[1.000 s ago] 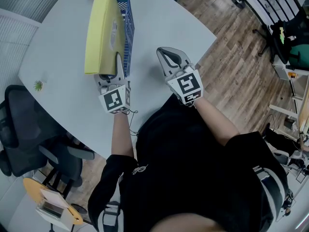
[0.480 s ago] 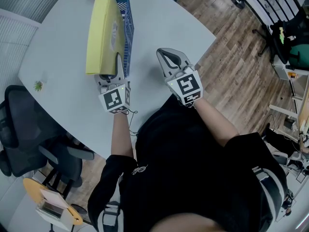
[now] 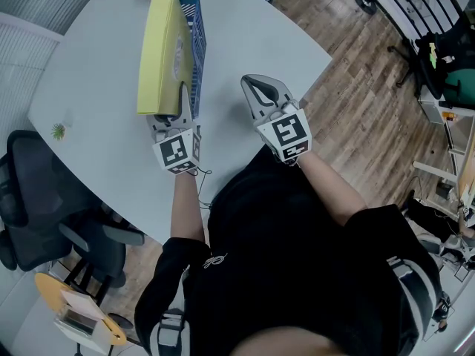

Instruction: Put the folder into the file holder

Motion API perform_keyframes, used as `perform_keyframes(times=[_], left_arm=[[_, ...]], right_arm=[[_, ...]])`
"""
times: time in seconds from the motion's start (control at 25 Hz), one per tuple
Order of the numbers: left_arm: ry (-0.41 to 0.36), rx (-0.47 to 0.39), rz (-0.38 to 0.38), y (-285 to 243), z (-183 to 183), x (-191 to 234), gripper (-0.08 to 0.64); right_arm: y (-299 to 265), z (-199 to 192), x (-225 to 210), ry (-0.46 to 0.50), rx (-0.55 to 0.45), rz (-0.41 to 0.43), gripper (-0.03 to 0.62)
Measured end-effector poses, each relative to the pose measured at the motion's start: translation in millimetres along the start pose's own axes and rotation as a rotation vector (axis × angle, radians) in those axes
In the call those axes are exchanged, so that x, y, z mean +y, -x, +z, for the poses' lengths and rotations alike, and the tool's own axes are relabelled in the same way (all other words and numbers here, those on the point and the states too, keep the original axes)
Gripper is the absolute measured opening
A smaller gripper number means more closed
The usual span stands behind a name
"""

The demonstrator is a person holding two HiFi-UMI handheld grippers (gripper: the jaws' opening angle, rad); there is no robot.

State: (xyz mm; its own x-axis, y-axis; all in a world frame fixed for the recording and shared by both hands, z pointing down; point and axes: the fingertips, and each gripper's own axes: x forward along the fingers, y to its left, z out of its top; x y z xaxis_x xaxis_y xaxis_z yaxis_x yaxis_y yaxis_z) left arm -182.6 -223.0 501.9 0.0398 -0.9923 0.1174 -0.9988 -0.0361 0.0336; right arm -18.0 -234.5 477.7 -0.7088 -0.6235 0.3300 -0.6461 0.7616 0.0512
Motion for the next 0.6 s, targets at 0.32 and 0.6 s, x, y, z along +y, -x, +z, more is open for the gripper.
perform_keyframes(times=[0.32,0.6], left_arm=[[0.006,0.024,-0.004,-2,-9,1,0.212],[0.007,0.042,-0.007,-2,-14,0,0.213]], right_arm=[[-1,-2,0,-0.002,0.006,-0.001,0.005],[-1,-3,-1,-0.005,0.007,-0.001,0.005]])
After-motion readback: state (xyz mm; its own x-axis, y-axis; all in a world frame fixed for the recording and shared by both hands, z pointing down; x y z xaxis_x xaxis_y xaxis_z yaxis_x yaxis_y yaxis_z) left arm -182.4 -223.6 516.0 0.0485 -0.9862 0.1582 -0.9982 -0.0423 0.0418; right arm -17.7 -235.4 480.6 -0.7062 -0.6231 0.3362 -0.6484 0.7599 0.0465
